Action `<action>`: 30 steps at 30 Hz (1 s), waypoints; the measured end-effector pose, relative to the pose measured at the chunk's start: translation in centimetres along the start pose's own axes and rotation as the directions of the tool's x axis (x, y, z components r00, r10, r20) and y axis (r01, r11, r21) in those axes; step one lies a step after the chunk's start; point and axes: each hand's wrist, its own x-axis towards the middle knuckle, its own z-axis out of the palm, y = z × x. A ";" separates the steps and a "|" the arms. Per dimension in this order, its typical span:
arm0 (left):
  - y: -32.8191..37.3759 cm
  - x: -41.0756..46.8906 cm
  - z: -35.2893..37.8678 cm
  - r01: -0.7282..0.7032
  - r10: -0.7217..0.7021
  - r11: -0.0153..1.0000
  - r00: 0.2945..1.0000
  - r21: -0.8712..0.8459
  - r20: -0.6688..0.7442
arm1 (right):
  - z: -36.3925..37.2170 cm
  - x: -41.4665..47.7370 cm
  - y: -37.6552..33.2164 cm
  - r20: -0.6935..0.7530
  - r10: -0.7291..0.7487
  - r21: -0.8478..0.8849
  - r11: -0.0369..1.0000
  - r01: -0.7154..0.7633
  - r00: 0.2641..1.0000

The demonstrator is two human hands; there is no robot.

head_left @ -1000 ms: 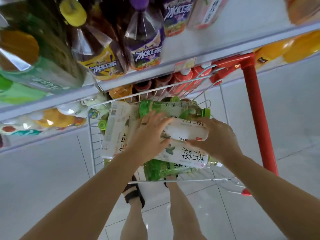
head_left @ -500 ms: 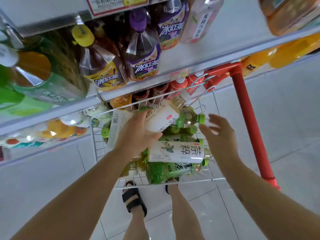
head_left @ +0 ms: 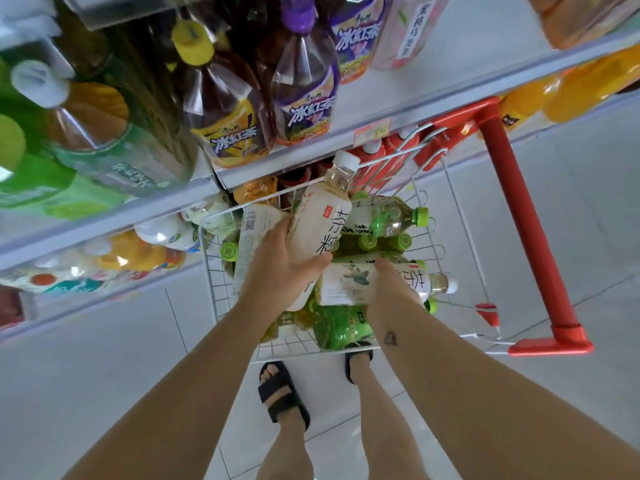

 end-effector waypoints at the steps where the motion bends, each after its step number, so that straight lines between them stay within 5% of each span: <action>1: -0.1 -0.4 -0.1 0.009 -0.010 1.000 1.000 -0.024 -0.007 | -0.3 -0.2 0.1 -0.025 -0.017 0.032 0.999 0.018 1.000; 7: 2.5 -4.4 -2.8 -0.014 0.011 0.997 0.999 -0.081 -0.041 | -2.4 -5.8 -1.0 0.026 -0.282 0.060 0.958 0.280 0.959; 11: 8.4 -8.7 -7.9 -0.113 0.098 0.980 0.991 -0.165 -0.094 | -4.3 -14.4 -3.5 0.209 -0.522 0.078 0.852 0.518 0.827; 16: 17.6 -14.2 -15.7 -0.364 0.313 0.919 0.908 -0.154 -0.280 | -7.3 -27.7 -7.5 0.391 -0.835 0.235 0.498 0.835 0.388; 22: 29.2 -20.5 -23.5 -0.682 0.568 0.723 0.677 -0.108 -0.467 | -11.4 -42.4 -12.1 0.345 -0.928 0.504 0.058 0.862 -0.139; 27: 37.2 -26.0 -28.8 -0.841 0.720 0.542 0.457 0.011 -0.522 | -15.4 -51.7 -15.5 0.177 -0.884 0.635 -0.234 0.736 -0.433; 30: 41.2 -28.3 -31.5 -0.870 0.774 0.476 0.346 0.127 -0.530 | -17.2 -56.3 -17.6 0.084 -0.836 0.675 -0.352 0.648 -0.542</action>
